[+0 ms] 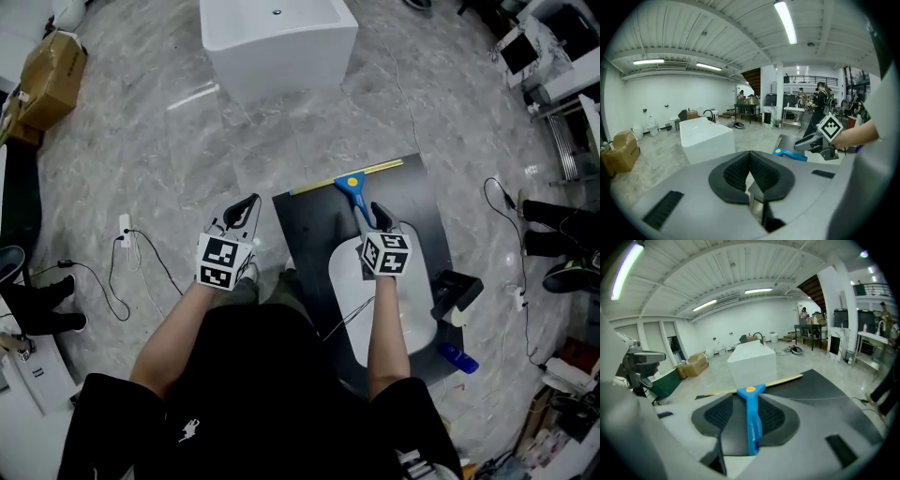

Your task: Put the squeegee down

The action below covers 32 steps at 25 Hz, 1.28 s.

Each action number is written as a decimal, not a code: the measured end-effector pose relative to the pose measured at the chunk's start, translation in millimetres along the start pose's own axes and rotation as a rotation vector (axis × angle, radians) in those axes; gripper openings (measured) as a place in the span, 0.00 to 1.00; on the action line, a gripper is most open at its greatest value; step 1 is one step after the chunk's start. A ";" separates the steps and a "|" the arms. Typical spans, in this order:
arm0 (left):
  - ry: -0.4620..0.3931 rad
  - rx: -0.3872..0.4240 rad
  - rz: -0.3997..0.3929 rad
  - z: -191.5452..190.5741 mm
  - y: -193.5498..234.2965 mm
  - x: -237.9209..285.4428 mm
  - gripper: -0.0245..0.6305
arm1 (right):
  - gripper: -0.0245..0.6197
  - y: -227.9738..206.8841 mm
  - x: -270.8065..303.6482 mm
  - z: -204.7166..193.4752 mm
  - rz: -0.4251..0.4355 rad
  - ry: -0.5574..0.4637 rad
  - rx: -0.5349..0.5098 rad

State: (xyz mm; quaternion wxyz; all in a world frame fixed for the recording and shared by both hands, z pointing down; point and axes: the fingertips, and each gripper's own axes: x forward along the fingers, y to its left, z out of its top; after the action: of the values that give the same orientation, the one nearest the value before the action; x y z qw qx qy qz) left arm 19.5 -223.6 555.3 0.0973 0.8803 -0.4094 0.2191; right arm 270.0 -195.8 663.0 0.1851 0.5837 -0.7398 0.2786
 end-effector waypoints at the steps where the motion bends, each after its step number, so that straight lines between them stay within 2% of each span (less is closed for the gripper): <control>1: -0.007 0.003 -0.017 2.3 -0.6 -0.7 0.04 | 0.27 1.2 -8.1 3.1 -0.017 -0.022 0.016; 5: -0.035 0.015 -0.119 15.4 -7.7 -5.8 0.04 | 0.04 4.9 -41.3 12.4 -0.105 -0.090 0.054; 9: -0.057 0.041 -0.243 29.9 -18.4 -16.3 0.04 | 0.04 16.9 -78.5 21.5 -0.179 -0.160 0.119; 12: -0.088 0.088 -0.317 39.9 -25.8 -25.8 0.04 | 0.04 33.2 -103.9 30.5 -0.225 -0.206 0.123; 16: -0.136 0.130 -0.384 53.5 -32.9 -38.9 0.04 | 0.04 61.4 -138.3 41.9 -0.261 -0.269 0.111; 21: -0.193 0.127 -0.460 69.1 -35.4 -60.9 0.04 | 0.04 97.7 -180.7 53.8 -0.310 -0.355 0.117; 26: -0.247 0.130 -0.505 78.1 -29.0 -85.0 0.04 | 0.04 135.8 -215.1 59.5 -0.369 -0.425 0.122; 32: -0.295 0.143 -0.505 89.0 -16.6 -112.8 0.04 | 0.04 174.0 -251.1 64.2 -0.445 -0.484 0.143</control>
State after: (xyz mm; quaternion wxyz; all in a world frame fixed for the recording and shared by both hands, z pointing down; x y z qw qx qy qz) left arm -4.8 -167.6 424.1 0.0257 0.9812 -0.1707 0.0859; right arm 167.8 -16.7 428.6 0.0189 0.7915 -0.5955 0.1359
